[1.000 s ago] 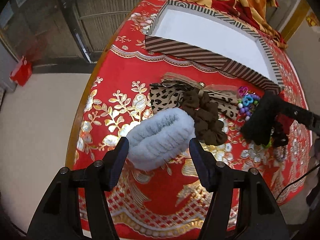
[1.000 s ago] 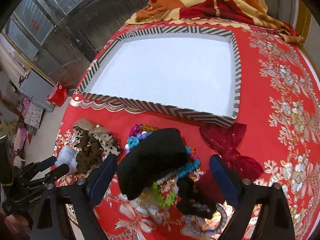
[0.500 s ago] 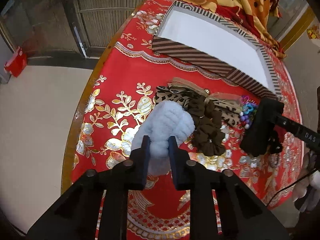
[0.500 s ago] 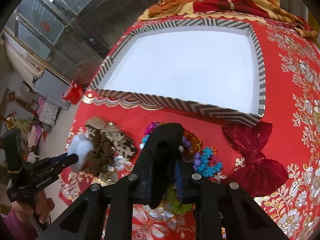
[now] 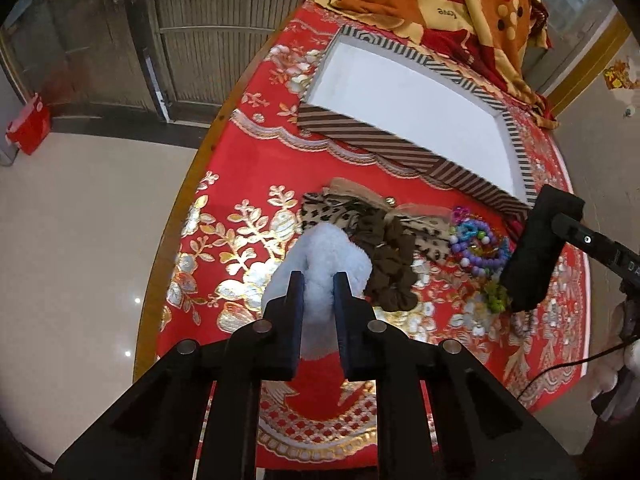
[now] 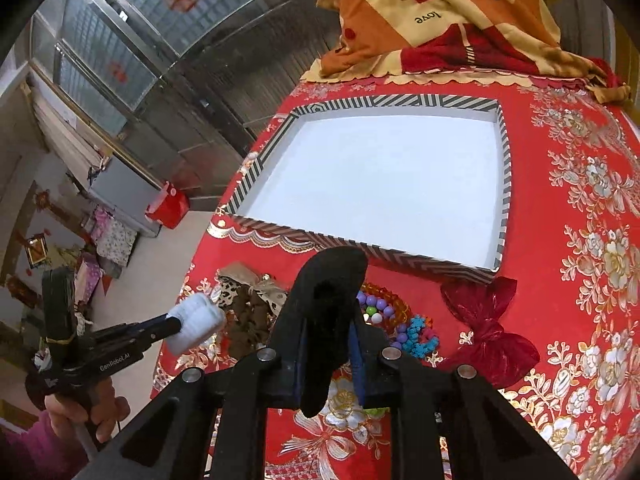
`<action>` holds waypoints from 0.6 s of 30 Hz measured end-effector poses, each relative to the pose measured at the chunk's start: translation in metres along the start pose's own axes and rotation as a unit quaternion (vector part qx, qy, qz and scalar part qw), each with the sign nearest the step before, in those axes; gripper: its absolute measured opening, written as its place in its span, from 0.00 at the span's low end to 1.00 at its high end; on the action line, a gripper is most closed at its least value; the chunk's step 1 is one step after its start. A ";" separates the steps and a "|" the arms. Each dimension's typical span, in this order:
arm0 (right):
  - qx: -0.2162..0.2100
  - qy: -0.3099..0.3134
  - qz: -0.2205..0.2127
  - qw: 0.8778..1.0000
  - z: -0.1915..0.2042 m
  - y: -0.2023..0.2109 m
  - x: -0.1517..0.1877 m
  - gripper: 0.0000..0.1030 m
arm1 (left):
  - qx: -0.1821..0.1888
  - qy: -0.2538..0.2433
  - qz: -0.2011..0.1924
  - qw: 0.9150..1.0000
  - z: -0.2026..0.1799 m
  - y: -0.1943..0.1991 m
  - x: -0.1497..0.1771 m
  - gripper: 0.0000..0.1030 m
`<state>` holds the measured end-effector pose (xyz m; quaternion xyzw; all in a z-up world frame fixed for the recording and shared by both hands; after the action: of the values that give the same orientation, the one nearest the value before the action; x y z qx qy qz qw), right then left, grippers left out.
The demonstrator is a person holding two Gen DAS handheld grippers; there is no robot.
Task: Organize jewelry
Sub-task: 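Carry both items into the white tray and open both tools to release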
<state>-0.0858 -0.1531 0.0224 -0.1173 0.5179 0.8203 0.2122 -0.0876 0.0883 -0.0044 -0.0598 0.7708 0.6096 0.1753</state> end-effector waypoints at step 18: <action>0.007 0.007 -0.024 1.000 0.008 -0.009 -0.070 0.17 | 0.038 0.005 -0.077 0.996 -0.030 0.016 -0.121 0.12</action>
<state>-0.0194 -0.1586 0.0480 -0.1340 0.5225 0.8103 0.2292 0.0145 0.0485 0.0573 -0.1156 0.7872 0.5644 0.2202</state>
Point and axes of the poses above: each gripper's, at about its wrist camera, not at the fingertips, and y roughly against the way its jaws point, z to its left, x to its underside, the point moved 3 cm from there along -y, roughly the way its jaws point, and after that the axes turned 2 degrees about z, right-handed, at the moved point
